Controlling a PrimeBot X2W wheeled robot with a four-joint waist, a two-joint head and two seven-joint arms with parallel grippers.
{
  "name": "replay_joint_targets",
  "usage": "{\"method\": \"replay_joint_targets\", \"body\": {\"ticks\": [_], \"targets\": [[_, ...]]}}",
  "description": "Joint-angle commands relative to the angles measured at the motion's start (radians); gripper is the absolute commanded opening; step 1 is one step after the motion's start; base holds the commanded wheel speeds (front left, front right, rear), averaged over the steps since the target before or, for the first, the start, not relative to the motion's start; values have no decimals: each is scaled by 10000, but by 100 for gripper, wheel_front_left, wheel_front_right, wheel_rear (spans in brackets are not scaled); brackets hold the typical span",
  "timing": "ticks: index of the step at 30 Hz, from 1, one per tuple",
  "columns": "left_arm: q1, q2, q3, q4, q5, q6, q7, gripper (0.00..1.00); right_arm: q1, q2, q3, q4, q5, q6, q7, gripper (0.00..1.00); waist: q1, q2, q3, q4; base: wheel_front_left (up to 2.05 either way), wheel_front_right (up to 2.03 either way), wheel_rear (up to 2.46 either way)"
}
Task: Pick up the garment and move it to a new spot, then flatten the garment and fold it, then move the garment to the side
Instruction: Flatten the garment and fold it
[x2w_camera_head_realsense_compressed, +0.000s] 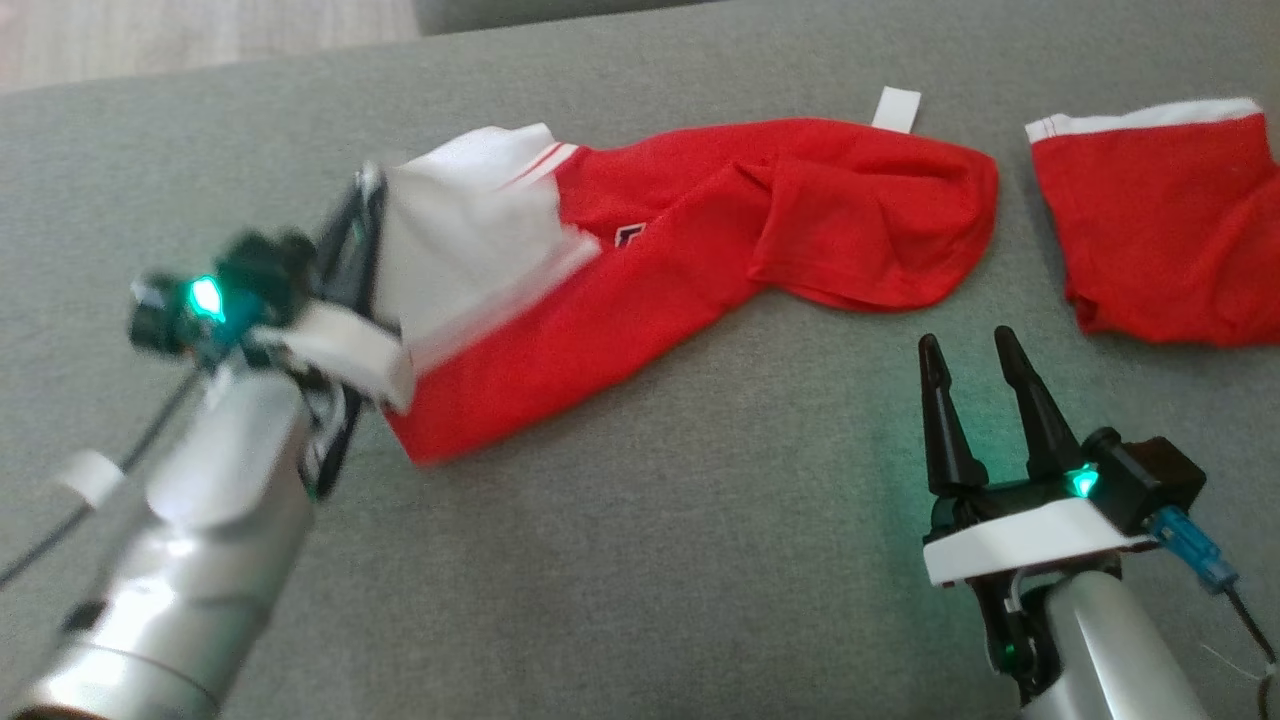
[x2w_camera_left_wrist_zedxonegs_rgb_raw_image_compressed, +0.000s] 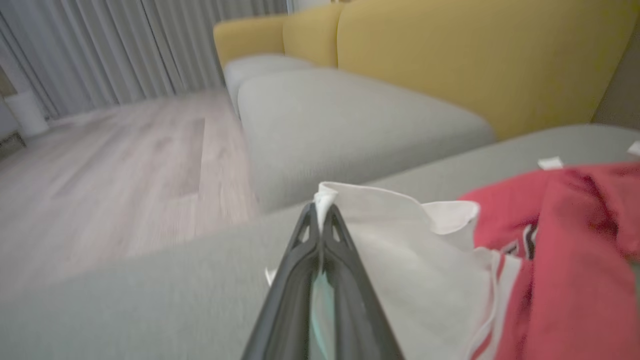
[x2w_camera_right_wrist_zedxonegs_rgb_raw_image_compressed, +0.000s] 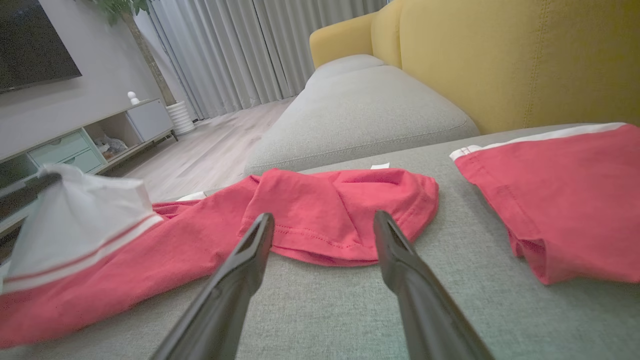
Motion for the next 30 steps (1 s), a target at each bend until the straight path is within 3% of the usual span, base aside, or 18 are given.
{"method": "replay_joint_targets", "body": {"ticks": [1, 6, 10, 13, 17, 22, 26, 30], "targets": [[-740, 509, 544, -670, 147, 163, -162, 0, -84, -37, 178, -252, -30, -17, -109, 100, 1, 0, -132, 139, 0, 0, 0], [-684, 1092, 1392, -3936, 1160, 433, -199, 0, -64, -37, 141, -209, -25, -17, -109, 100, 1, 0, -312, 391, 0, 0, 0], [34, 1670, 1185, -6372, 2212, -273, -202, 0, -67, -37, 172, -132, -4, -17, -109, 100, 1, 0, -428, 501, 0, 0, 0], [732, 2410, 417, -7497, 3099, -868, -202, 0, -46, -37, 139, -77, 23, -17, -109, 100, 1, 0, -524, 566, 0, 0, 0], [1584, 3631, -923, -7787, 4005, -1204, -203, 0, 26, -37, 63, 3, 52, -17, -109, 100, 1, 0, -695, 669, 0, 0, 0], [2298, 4828, -2245, -7276, 4306, -1297, -203, 0, 77, -37, 56, 58, 53, -17, -109, 100, 1, 0, -839, 761, 0, 0, 0], [2497, 5111, -2265, -6601, 3991, -1252, -204, 0, 110, -37, 33, 89, 29, -17, -109, 100, 1, 0, -922, 829, 0, 0, 0], [2558, 5149, -1908, -6228, 3841, -811, -204, 0, 151, -37, 40, 128, -14, -17, -109, 100, 1, 0, -1033, 890, 0, 0, 0]]}}
